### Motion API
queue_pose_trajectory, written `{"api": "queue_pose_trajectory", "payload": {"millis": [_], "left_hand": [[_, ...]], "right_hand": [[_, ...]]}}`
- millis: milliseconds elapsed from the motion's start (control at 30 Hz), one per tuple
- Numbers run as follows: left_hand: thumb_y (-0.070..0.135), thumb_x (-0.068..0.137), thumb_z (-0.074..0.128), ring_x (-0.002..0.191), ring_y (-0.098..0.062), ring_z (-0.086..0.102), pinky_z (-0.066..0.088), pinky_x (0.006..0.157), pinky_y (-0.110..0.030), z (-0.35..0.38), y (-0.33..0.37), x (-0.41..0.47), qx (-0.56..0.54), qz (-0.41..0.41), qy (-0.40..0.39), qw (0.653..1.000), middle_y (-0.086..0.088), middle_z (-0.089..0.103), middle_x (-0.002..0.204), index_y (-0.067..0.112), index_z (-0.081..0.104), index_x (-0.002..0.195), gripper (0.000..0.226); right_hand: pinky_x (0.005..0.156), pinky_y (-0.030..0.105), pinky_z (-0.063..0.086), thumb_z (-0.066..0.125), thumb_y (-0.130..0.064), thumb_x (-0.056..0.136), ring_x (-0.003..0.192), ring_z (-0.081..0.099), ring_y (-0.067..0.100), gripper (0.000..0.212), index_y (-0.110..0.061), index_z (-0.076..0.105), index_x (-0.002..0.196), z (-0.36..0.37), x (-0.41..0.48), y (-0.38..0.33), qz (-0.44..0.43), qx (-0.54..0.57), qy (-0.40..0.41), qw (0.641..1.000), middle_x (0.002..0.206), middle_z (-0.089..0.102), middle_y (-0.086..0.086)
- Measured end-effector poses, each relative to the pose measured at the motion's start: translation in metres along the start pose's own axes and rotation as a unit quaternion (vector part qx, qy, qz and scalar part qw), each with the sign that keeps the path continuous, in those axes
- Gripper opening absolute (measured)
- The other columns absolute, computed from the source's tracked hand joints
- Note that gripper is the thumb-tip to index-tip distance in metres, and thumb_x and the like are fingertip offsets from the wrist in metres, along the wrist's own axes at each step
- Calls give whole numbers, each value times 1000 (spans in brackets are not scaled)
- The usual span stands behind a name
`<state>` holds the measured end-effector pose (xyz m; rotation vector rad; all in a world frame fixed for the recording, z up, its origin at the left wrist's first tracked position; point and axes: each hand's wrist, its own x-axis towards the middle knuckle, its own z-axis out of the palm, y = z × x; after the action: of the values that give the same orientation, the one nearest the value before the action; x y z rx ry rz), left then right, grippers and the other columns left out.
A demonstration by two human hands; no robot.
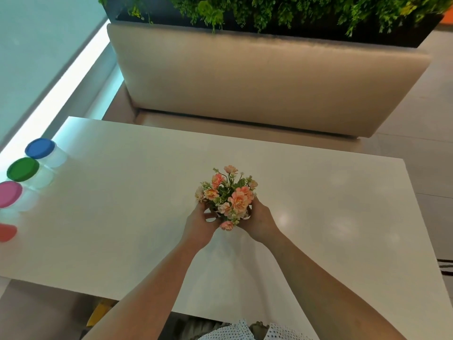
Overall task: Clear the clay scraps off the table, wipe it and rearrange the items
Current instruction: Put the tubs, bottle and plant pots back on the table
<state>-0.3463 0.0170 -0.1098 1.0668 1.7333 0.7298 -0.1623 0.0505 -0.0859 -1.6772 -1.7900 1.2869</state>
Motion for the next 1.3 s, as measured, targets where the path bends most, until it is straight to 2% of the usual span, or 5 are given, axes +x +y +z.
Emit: {"api": "queue_pose_trajectory", "payload": {"millis": [200, 500, 800, 1067, 1300], "left_hand": [[16, 85, 82, 102, -5, 69, 55, 91, -35, 1, 0, 3, 1, 1, 0, 1000, 15, 66, 127, 31, 54, 134, 58], [15, 88, 80, 99, 2, 67, 48, 73, -14, 2, 0, -2, -3, -3, -3, 1000, 16, 65, 123, 36, 49, 130, 56], [13, 91, 76, 101, -3, 70, 57, 87, -28, 6, -6, 1, -41, -25, 2, 999, 16, 69, 120, 32, 56, 126, 44], [12, 93, 73, 98, 4, 66, 48, 70, -9, 8, 0, 0, -31, -32, 2, 999, 14, 69, 118, 30, 55, 126, 42], [13, 96, 70, 92, 3, 64, 46, 61, -6, 9, 3, -4, -21, -39, 6, 999, 15, 66, 118, 29, 53, 127, 39]], "right_hand": [[90, 22, 40, 91, -37, 73, 123, 60, 28, 88, -17, 44, 145, 0, 1, 1, -2, -8, 4, 1000, 140, 61, 1], [93, 19, 40, 90, -32, 76, 127, 56, 21, 90, -20, 39, 149, 3, -3, 3, -5, 10, 7, 1000, 144, 57, -2], [92, 25, 43, 86, -31, 81, 125, 58, 24, 85, -20, 37, 150, 8, -3, 9, 24, 32, 20, 999, 141, 59, -1], [93, 26, 44, 87, -31, 80, 126, 59, 26, 85, -22, 39, 149, 8, -1, 7, 39, 50, 19, 998, 141, 60, 0], [95, 25, 42, 86, -33, 80, 128, 57, 26, 85, -20, 39, 149, 8, -3, 5, 30, 33, 18, 999, 144, 58, 1]]}}
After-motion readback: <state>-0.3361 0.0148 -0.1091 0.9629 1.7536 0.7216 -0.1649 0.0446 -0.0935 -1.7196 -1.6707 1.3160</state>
